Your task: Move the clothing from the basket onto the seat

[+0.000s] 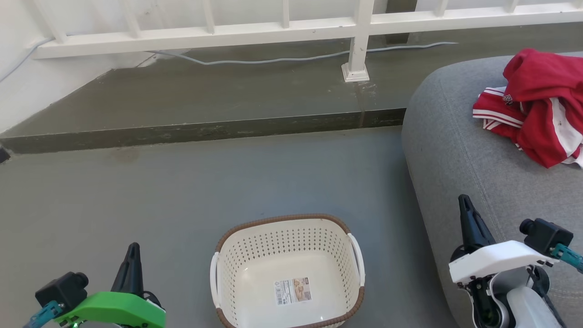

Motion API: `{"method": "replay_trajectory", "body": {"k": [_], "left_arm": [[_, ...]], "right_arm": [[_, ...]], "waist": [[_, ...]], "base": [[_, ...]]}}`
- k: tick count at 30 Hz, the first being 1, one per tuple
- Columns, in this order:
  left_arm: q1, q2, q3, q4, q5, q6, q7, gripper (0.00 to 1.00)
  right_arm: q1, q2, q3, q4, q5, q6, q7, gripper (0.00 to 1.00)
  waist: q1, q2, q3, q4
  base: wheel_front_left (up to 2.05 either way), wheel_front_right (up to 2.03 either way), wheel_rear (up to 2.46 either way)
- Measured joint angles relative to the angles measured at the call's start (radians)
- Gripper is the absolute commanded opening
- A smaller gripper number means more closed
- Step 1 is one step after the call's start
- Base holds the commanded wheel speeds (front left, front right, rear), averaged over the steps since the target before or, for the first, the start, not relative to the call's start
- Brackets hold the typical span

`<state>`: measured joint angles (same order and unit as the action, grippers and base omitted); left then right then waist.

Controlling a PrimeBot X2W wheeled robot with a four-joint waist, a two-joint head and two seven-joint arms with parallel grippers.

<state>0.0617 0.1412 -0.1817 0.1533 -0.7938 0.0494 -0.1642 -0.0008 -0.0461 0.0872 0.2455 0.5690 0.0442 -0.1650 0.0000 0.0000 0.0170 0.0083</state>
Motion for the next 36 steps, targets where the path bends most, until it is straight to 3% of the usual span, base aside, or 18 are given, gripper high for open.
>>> {"method": "replay_trajectory", "body": {"k": [36], "left_arm": [[-0.043, -0.033, 0.109, 0.057, -0.398, -0.077, 0.121, 0.0]], "right_arm": [[-0.018, 0.001, -0.099, 0.016, 0.502, 0.035, 0.129, 0.0]], "waist": [[0.0, 0.0, -0.007, -0.004]], "base": [[0.0, 0.0, 0.0]]}}
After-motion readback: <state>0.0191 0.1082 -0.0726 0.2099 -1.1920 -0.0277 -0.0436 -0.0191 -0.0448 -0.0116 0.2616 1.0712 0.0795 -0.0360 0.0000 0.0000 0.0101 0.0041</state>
